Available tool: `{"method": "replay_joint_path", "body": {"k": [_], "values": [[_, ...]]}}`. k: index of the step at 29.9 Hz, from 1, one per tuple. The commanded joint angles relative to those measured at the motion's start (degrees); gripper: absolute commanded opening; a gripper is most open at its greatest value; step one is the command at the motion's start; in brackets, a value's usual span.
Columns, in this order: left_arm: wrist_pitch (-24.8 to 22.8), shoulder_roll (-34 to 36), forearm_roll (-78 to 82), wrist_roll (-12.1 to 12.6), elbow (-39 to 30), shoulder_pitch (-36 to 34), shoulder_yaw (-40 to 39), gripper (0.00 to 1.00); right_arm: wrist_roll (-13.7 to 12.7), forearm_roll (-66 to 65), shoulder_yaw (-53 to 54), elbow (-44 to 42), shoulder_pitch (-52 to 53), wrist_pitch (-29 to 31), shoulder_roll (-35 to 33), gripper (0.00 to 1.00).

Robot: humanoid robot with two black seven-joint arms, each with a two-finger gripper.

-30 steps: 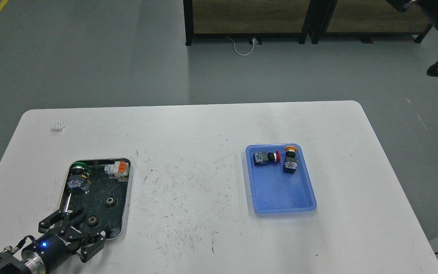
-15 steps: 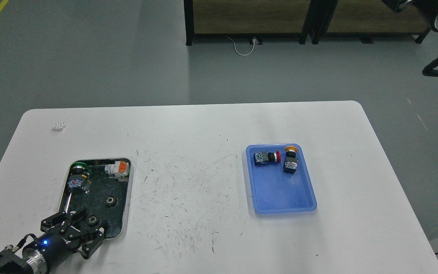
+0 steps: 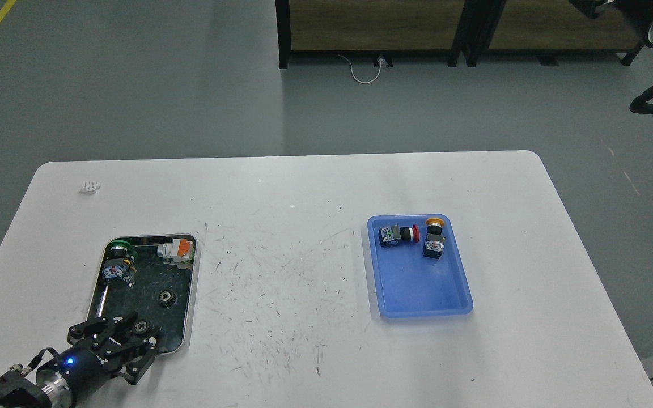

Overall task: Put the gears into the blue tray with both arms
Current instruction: 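Reach the left gripper down onto a black gear on the green board, then lift the black gear with the left gripper and carry it toward the blue tray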

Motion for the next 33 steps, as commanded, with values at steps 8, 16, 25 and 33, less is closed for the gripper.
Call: {"method": "replay_joint_path", "body": {"k": [8, 16, 25, 33], "values": [[-0.7, 1.0, 0.1, 0.0, -0.8, -0.7, 0.0, 0.32, 0.0, 0.1, 0.0, 0.0, 0.3, 0.0, 0.0, 1.00], [-2.4, 2.8, 0.1, 0.4, -1.3, -2.1, -0.2, 0.30, 0.0, 0.0, 0.0, 0.0, 0.4, 0.0, 0.0, 1.00], [-3.7, 6.1, 0.1, 1.0, -5.6, -4.9, -0.2, 0.29, 0.0, 0.0, 0.0, 0.0, 0.4, 0.0, 0.0, 1.00], [-6.1, 7.5, 2.5, 6.9, -13.1, -11.4, 0.2, 0.29, 0.0, 0.0, -0.1, 0.0, -0.2, 0.0, 0.0, 1.00]]}}
